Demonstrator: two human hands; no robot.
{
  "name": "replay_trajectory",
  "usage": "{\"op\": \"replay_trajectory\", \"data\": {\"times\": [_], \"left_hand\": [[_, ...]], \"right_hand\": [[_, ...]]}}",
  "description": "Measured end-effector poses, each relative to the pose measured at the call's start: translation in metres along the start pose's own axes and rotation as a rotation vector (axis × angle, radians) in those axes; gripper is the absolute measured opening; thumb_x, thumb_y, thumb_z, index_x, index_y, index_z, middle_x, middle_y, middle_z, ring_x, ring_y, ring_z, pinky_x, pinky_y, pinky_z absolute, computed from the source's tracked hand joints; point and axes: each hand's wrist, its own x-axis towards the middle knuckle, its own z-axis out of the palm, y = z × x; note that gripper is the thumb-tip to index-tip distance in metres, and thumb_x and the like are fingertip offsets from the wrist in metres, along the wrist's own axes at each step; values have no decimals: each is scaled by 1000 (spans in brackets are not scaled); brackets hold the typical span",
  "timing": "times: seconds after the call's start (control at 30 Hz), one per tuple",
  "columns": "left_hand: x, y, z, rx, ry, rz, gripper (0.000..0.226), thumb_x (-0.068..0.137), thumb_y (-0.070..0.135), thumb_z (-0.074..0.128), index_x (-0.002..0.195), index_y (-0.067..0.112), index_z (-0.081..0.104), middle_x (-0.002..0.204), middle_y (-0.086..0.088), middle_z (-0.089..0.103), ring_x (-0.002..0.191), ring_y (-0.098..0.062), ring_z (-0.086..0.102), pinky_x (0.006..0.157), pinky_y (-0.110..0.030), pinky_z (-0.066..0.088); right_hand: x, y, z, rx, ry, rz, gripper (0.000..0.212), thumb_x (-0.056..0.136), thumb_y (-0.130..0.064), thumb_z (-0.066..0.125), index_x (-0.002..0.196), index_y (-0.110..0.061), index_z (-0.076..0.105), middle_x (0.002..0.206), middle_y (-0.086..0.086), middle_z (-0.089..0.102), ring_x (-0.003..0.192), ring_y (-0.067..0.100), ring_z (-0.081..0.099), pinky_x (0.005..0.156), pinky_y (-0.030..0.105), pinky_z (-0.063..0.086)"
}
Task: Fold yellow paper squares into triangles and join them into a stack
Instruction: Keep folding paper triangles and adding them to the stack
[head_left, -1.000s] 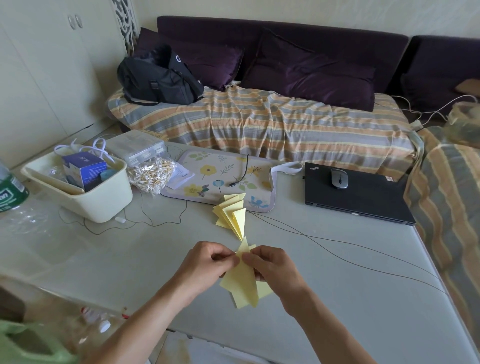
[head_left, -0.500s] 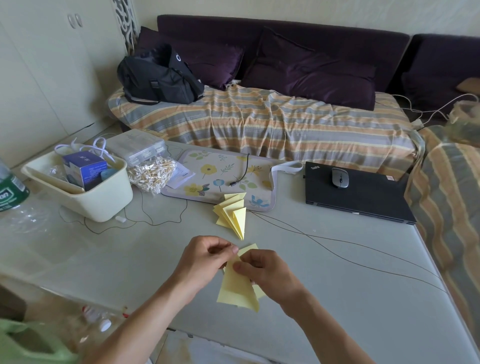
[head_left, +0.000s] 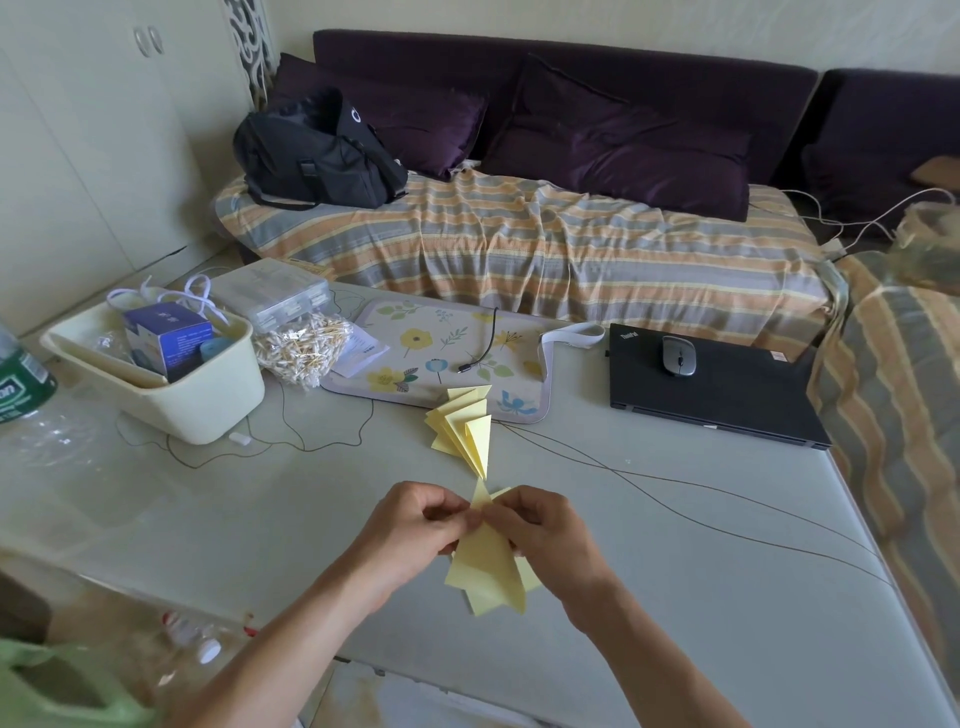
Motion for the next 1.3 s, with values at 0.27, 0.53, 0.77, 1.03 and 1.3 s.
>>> {"op": "replay_trajectory", "data": {"times": [0.27,0.53,0.77,1.03,1.3], "left_hand": [[2,-1,-2,-9,142,14,11,92,21,73,84,17,79,71,6,75,68,-9,68,70,-21,56],[3,-1,0,-14,223,8,8,92,20,73,86,17,77,63,13,70,64,-7,64,65,-17,51],[6,-2,-3,-60,310,-9,7,94,21,72,92,15,75,76,4,72,71,-15,65,70,-24,53],[10,-4,-5,-164,341,-75,13,98,19,67,88,12,73,77,0,68,70,-16,59,70,-23,51],[9,-11,-5,312,398,23,60,78,30,84,128,29,51,128,1,42,125,-20,39,90,-32,37]], "right_hand": [[-2,-1,-1,34,-54,45,19,94,-31,69,88,-14,73,73,-7,66,60,3,54,57,15,42],[-2,-4,-1,2,-6,55,19,91,-35,73,86,-16,75,83,3,72,65,6,56,57,15,41],[-1,-4,-2,-5,-29,59,17,94,-29,71,87,-15,75,75,-3,67,63,9,54,60,18,44],[-2,-2,-5,32,-33,45,15,97,-21,65,90,-12,74,69,3,71,59,8,56,62,19,47],[0,5,-3,-235,27,-20,13,93,-23,66,82,-19,72,61,-1,68,53,4,53,53,15,39]]}}
